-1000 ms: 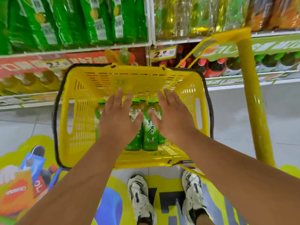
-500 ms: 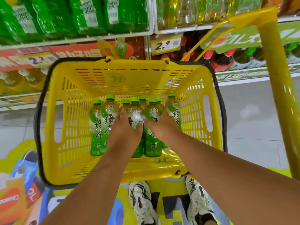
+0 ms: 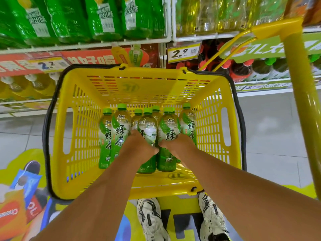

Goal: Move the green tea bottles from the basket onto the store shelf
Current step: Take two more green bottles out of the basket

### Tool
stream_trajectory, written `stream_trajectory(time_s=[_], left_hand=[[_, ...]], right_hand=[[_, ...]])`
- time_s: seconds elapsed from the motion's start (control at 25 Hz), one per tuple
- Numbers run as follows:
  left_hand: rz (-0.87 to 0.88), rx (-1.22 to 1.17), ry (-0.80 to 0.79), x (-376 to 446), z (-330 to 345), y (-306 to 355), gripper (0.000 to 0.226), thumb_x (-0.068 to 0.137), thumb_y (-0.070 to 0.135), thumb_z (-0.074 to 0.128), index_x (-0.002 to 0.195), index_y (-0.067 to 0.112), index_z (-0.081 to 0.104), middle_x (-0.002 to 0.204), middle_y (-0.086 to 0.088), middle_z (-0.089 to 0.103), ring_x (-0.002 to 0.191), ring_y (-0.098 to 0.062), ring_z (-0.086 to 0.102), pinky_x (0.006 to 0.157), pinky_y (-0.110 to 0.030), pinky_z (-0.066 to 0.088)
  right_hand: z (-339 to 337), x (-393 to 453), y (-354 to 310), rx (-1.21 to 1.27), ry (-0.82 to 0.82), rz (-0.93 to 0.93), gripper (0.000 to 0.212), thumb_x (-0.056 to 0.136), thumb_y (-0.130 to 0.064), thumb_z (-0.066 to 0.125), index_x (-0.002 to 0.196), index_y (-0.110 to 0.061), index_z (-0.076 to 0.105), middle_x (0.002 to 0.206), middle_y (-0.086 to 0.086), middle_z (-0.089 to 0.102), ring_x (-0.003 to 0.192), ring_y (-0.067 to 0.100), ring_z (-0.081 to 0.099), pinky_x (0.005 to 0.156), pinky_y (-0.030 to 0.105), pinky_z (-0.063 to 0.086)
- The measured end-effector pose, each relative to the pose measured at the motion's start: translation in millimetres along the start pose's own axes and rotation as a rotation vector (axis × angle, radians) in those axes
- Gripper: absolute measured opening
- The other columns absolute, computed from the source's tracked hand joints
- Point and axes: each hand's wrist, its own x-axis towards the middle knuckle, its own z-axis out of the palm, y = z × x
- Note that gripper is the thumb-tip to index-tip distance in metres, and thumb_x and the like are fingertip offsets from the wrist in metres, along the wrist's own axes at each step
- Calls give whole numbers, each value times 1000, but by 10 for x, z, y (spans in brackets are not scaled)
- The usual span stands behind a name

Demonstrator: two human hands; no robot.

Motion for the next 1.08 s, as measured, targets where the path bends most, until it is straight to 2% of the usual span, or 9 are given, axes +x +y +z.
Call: stream_trajectory(time_s=[0.12, 0.24, 0.32, 0.48, 0.6, 0.76, 0.84, 0.96, 1.08], left_hand=[[-11, -17, 94, -65, 42, -30, 95, 83, 40, 82, 153, 6, 29, 140, -15, 57, 121, -34, 60, 92, -40, 54], [-4, -114, 123, -138, -14, -23, 79, 85, 35, 79, 147, 6, 41, 130, -12, 64, 97, -26, 65, 81, -33, 52], [21, -154, 161, -228, -120, -12, 69, 84, 40, 77, 138, 7, 50, 116, -11, 69, 87, -22, 68, 81, -37, 58], [81, -245, 195, -589, -491, 168, 74, 87, 41, 76, 145, 8, 45, 117, -8, 67, 67, -7, 53, 68, -31, 50], [137, -341, 236, -958, -799, 376, 47, 85, 41, 77, 123, 18, 60, 97, 5, 69, 69, -6, 57, 59, -28, 48], [185, -426, 265, -1612, -1307, 663, 27, 84, 40, 78, 101, 27, 61, 87, 11, 67, 72, -5, 61, 55, -24, 42], [215, -457, 282, -2010, -1576, 795, 23, 85, 38, 78, 95, 29, 60, 85, 11, 67, 68, -2, 60, 52, -23, 40], [276, -454, 339, -2614, -1927, 955, 26, 85, 38, 78, 104, 31, 61, 81, 22, 59, 67, 10, 50, 51, -13, 34], [346, -466, 398, -3252, -2300, 1140, 47, 83, 45, 79, 122, 24, 64, 93, 16, 63, 74, 5, 57, 56, -16, 38]], right_hand=[[-76, -103, -20, 16, -23, -38, 59, 85, -37, 81, 126, -1, 58, 86, 1, 57, 71, 10, 52, 56, 27, 40], [-239, -202, -16, 87, -9, -83, 36, 85, -34, 82, 98, -9, 60, 82, 1, 56, 67, 12, 50, 55, 27, 37], [-373, -324, -23, 136, 0, -111, 35, 85, -32, 82, 84, -17, 50, 79, 0, 51, 66, 13, 47, 57, 30, 35], [-649, -693, -146, 234, 22, -190, 32, 85, -33, 83, 91, -12, 59, 86, 8, 62, 75, 21, 55, 63, 32, 39], [-846, -1030, -311, 251, 54, -246, 33, 83, -34, 84, 103, -15, 68, 102, 11, 73, 81, 20, 65, 68, 30, 49], [-1274, -1671, -583, 292, 49, -320, 18, 87, -29, 82, 91, -25, 65, 85, -6, 67, 77, 14, 65, 59, 21, 50], [-1528, -2076, -703, 298, 44, -363, 20, 87, -30, 81, 98, -23, 67, 88, -7, 67, 81, 12, 67, 60, 19, 49], [-1874, -2729, -919, 344, 28, -436, 27, 88, -30, 81, 112, -25, 70, 97, -12, 73, 86, 4, 71, 60, 16, 52], [-2213, -3377, -1140, 375, 36, -501, 25, 88, -30, 81, 111, -28, 70, 102, -10, 75, 89, 7, 72, 72, 24, 58]])
